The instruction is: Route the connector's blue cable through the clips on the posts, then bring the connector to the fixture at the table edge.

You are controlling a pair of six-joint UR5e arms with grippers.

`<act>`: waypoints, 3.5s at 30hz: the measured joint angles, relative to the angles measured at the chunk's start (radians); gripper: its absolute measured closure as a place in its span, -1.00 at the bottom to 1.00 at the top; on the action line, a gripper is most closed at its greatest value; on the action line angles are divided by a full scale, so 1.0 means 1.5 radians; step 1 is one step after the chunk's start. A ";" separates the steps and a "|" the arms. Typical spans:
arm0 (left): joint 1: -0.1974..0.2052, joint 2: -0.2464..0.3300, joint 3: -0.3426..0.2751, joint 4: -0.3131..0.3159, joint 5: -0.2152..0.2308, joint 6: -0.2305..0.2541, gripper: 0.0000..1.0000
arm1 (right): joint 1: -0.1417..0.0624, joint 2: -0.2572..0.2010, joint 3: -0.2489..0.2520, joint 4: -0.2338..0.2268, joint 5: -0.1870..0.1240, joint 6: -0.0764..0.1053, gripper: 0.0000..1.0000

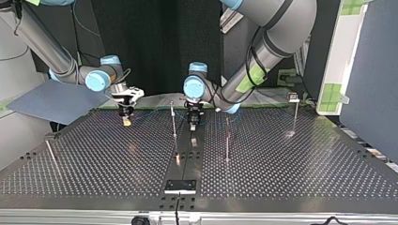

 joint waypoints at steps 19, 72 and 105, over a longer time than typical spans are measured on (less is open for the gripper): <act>-0.007 0.000 0.000 -0.014 0.013 0.016 -1.00 | 0.009 0.002 -0.004 0.004 -0.004 -0.003 0.88; -0.057 0.121 -0.162 -0.058 -0.005 0.069 -1.00 | 0.018 0.002 -0.004 0.028 -0.004 -0.005 0.84; -0.111 0.162 -0.216 -0.039 0.015 0.067 -1.00 | 0.023 0.002 -0.004 0.034 -0.004 -0.005 0.84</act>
